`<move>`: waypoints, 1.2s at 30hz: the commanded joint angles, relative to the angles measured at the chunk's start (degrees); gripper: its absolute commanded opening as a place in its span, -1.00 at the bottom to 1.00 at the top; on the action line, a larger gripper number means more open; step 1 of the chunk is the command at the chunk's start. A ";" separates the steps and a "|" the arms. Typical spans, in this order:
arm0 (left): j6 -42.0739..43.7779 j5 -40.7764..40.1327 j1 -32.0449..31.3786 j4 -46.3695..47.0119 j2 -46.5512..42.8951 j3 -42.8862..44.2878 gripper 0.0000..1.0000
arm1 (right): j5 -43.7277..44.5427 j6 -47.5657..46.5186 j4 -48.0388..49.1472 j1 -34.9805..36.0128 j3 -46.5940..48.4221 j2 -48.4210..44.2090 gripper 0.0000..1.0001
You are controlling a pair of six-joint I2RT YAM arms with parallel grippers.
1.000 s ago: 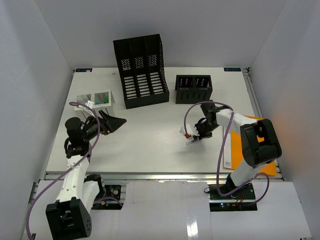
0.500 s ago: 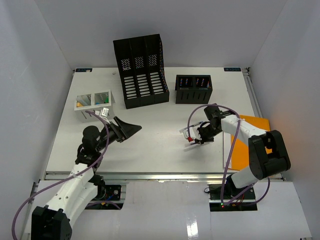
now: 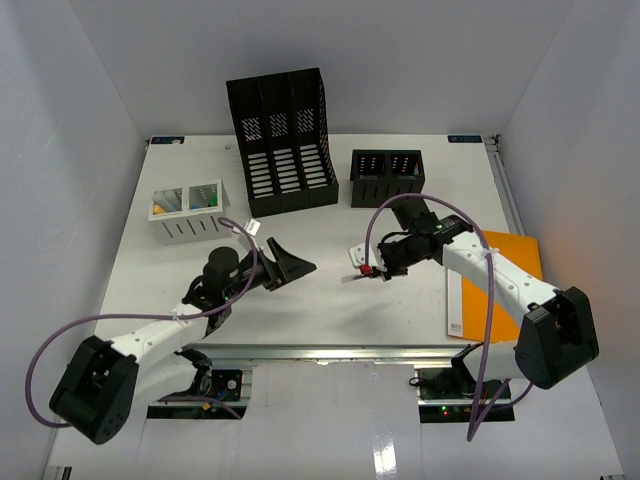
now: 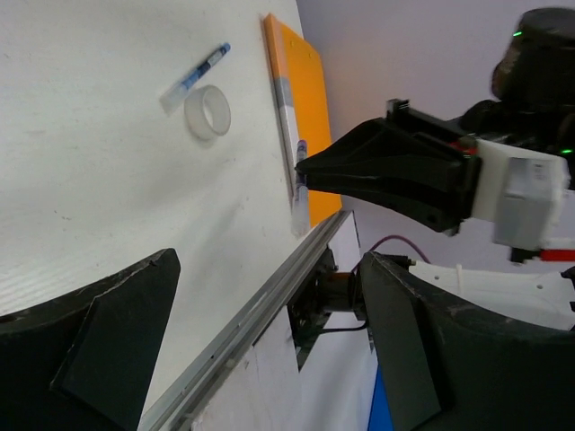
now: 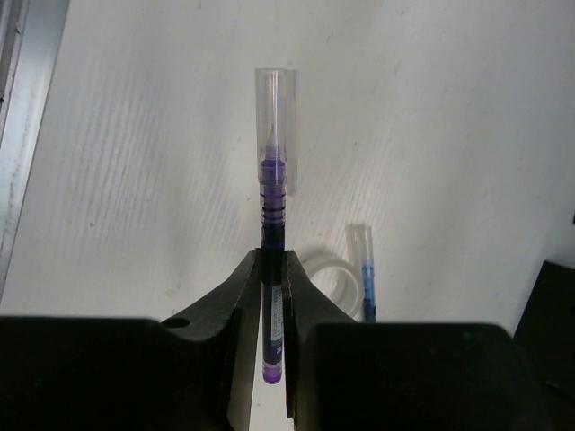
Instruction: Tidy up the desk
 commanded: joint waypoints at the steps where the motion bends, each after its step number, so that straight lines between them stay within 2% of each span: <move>1: 2.38 1.76 -3.49 5.15 5.34 4.47 0.83 | 0.69 3.87 2.13 5.70 3.24 -1.09 -0.79; 7: 3.97 7.64 -4.99 6.81 10.00 6.30 0.74 | 6.24 3.62 2.63 11.67 5.14 0.98 -0.79; 11: 6.14 9.13 -5.19 3.56 10.72 7.84 0.70 | 8.48 3.52 3.51 14.70 5.25 1.63 -0.80; 22: 9.26 13.58 -6.60 0.53 14.31 7.71 0.40 | 11.86 2.91 3.85 17.15 8.04 3.47 -0.80; 28: 10.11 14.10 -7.69 0.40 16.22 8.19 0.32 | 12.84 2.67 3.79 18.09 8.42 3.50 -0.80; 36: 9.49 14.85 -8.26 2.82 19.15 8.68 -0.15 | 14.94 2.62 4.67 19.62 7.32 3.39 -0.76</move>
